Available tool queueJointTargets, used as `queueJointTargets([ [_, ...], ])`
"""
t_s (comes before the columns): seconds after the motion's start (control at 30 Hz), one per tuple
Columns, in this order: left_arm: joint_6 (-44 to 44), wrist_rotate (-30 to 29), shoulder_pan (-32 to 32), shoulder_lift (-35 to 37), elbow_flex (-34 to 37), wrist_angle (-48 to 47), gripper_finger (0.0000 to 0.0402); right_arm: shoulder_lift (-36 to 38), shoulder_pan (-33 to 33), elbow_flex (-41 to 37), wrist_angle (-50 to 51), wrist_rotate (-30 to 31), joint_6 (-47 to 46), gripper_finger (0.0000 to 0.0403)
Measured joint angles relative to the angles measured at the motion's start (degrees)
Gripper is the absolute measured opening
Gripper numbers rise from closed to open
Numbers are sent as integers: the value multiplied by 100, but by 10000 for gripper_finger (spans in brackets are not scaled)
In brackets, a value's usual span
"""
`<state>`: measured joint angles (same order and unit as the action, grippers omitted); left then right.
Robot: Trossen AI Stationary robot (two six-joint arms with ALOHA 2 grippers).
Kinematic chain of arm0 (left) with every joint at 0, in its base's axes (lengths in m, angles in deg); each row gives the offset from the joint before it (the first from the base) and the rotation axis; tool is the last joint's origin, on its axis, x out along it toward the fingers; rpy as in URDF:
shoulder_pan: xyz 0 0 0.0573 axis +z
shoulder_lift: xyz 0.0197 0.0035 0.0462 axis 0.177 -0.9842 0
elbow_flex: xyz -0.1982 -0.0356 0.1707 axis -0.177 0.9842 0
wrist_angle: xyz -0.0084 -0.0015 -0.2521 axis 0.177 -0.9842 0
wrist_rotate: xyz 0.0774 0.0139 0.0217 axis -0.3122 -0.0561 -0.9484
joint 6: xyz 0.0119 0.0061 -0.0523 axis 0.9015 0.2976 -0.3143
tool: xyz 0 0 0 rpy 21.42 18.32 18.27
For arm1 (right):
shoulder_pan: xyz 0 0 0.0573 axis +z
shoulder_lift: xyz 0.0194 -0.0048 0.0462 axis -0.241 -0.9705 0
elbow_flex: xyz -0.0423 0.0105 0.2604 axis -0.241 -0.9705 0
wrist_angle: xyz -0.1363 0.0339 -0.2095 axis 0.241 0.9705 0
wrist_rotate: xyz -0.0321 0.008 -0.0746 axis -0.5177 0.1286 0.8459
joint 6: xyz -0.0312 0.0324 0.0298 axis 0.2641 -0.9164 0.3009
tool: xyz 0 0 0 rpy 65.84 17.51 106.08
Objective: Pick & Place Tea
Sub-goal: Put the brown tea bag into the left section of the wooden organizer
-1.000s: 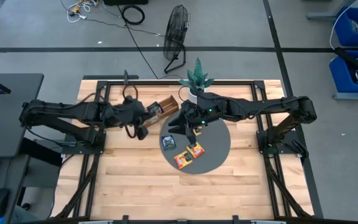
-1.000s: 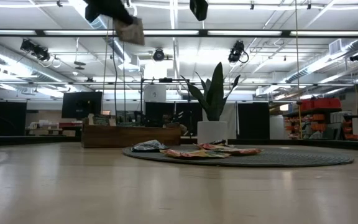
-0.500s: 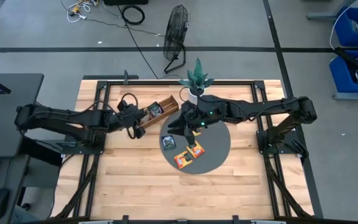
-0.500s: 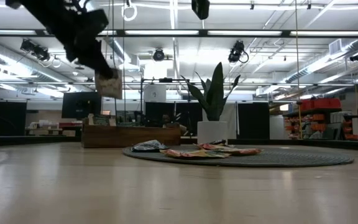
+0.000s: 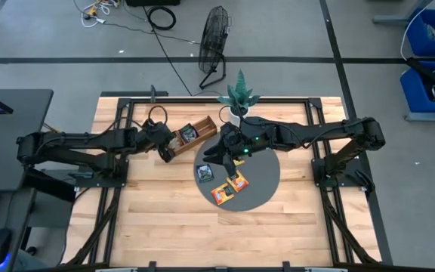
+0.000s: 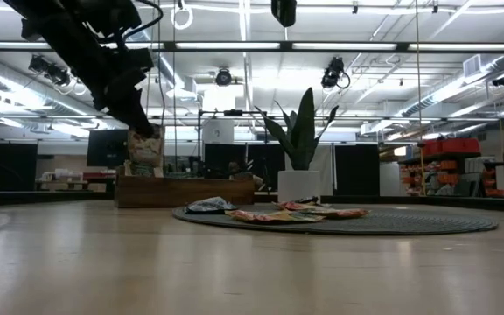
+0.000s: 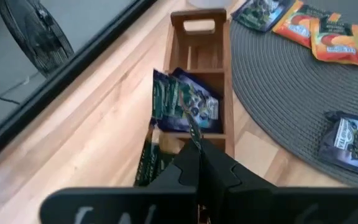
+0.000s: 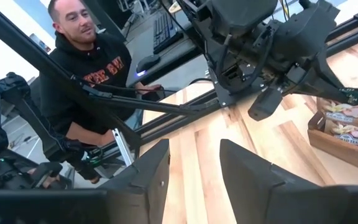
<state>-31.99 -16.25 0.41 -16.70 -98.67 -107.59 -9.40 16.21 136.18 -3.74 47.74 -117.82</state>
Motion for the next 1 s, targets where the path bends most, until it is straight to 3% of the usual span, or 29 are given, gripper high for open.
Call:
queueJointTargets([
  [0.47,353,90,211,-57,16,221,2,0,0,0,-3,105,-11,148],
  [1.0,12,140,139,-37,969,1238,2,0,-2,0,1,107,-78,148],
])
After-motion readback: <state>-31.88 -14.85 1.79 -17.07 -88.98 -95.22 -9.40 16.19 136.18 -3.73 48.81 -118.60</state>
